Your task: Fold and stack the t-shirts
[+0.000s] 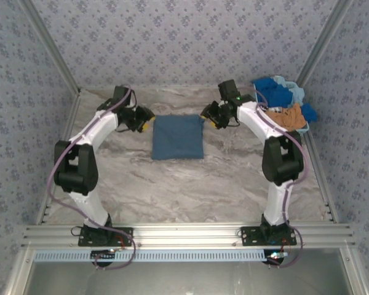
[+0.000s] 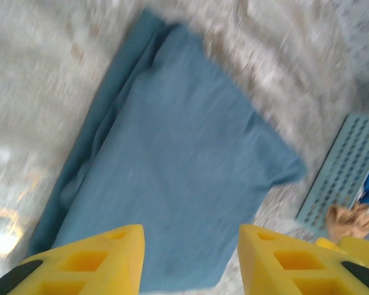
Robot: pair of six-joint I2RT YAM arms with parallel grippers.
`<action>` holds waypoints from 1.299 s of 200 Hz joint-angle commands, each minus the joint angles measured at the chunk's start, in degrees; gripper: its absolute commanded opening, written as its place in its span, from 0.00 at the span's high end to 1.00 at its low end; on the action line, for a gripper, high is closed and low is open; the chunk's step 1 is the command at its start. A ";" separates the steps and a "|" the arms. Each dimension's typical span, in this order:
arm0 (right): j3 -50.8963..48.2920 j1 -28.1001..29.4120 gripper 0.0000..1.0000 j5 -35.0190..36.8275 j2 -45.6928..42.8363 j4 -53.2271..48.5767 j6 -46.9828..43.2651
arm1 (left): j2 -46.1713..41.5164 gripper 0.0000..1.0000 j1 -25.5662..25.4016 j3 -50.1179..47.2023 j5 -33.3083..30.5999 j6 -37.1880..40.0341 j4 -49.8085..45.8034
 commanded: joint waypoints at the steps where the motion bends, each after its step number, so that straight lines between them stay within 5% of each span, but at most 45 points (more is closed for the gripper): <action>1: -9.39 2.71 0.59 1.15 -4.48 7.60 -0.64 | -4.62 0.56 -2.61 -7.31 0.82 -2.27 1.93; 46: -21.05 7.22 0.70 0.91 -12.64 13.80 -4.06 | -5.58 0.55 -8.58 -7.90 -1.63 -4.05 3.77; 124: -24.84 7.35 0.57 4.70 -15.63 9.12 -9.30 | 0.64 0.51 -6.01 -3.78 -3.90 -3.88 3.17; 151: -21.55 7.07 0.54 4.27 -11.53 9.19 -9.21 | 2.78 0.53 -6.33 -4.50 -0.09 -5.02 3.89; 182: -18.91 7.08 0.54 5.25 -7.38 8.64 -9.35 | 4.07 0.53 -11.89 -6.45 0.18 -14.80 9.81; 215: -20.52 5.27 0.54 5.76 -10.20 8.58 -7.29 | -0.55 0.47 -19.12 -9.33 -11.42 -33.66 4.04; 237: -22.42 3.74 0.53 4.75 -14.13 8.66 -6.86 | -5.73 0.40 -22.68 -18.25 -16.81 -48.74 12.49; 260: -25.17 2.32 0.52 3.14 -18.06 7.77 -7.05 | -3.11 0.36 -23.47 -19.92 -17.10 -54.35 20.13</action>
